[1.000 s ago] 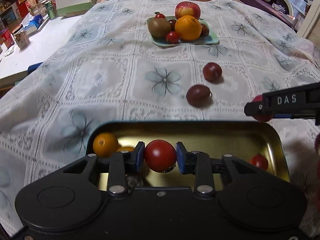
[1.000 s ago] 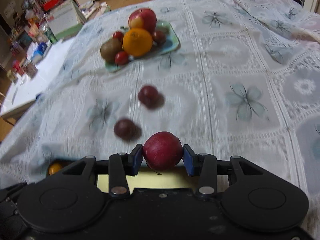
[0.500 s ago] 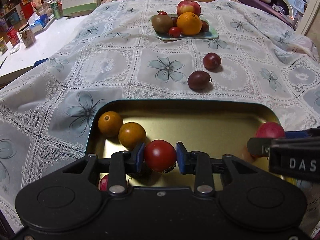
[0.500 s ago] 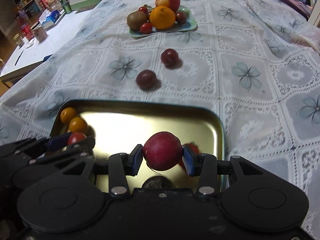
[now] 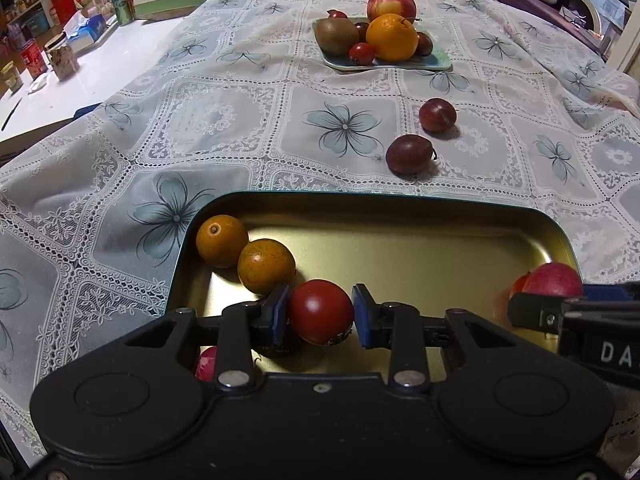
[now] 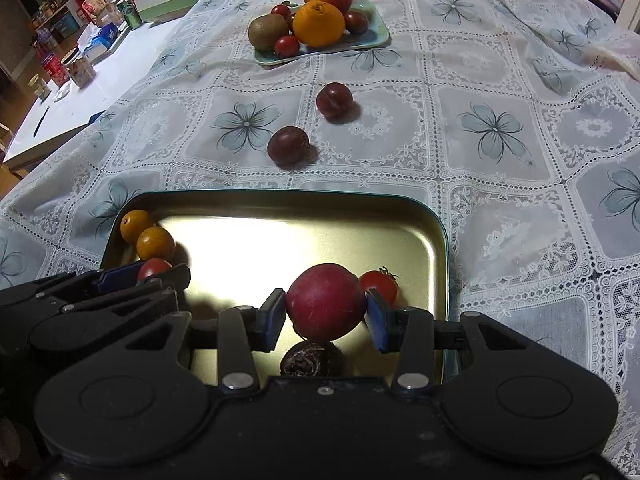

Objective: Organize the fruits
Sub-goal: 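Carry the tomato and plum over the gold tray and open both tools, then move the right tool to a dark red plum and grasp it, then grasp the other dark red plum with the left tool while the right tool holds its plum, then carry both dark red plums over the gold tray and open both tools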

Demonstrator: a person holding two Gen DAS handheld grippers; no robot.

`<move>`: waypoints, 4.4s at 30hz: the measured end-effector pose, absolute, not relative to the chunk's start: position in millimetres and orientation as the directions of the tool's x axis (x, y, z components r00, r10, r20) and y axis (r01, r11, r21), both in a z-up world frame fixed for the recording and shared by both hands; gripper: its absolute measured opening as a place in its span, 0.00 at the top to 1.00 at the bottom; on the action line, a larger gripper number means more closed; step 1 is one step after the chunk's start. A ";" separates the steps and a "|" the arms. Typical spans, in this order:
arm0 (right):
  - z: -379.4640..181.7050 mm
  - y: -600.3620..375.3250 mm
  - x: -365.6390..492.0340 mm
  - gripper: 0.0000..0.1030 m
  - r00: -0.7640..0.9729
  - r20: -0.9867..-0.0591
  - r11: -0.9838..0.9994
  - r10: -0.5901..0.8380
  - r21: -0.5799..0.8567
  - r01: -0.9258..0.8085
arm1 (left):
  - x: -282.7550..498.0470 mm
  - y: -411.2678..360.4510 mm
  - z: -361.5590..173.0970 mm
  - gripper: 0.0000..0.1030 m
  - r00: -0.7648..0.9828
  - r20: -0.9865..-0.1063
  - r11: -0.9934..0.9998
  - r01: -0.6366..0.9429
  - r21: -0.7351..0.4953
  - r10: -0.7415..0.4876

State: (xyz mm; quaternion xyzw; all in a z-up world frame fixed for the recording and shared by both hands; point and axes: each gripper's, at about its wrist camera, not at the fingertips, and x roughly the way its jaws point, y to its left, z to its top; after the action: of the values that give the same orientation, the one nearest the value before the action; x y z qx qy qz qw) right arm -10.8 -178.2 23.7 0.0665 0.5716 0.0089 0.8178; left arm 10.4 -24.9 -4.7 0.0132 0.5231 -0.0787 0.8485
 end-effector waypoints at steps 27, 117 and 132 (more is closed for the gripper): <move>24.2 -177.6 -11.0 0.56 0.334 -0.934 0.987 0.126 0.151 0.051 | 6.7 -18.8 -2.5 0.55 0.421 -0.900 0.989 0.131 -0.066 -0.116; -18.4 -272.8 139.4 0.61 0.397 -0.918 0.956 0.019 0.133 0.262 | 127.4 -120.7 -26.2 0.46 0.355 -0.909 0.873 0.487 -0.020 -0.219; -25.4 -271.3 141.3 0.61 0.374 -0.927 0.955 0.025 0.132 0.264 | 139.0 -131.4 -39.7 0.47 0.344 -0.921 0.886 0.463 -0.002 -0.182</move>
State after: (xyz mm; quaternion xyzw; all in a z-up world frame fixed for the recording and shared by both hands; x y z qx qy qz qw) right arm 141.3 -271.3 -25.4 0.1301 0.5547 -0.0730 0.8186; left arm 139.0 -131.4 -39.7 0.1309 0.5368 -0.1991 0.8094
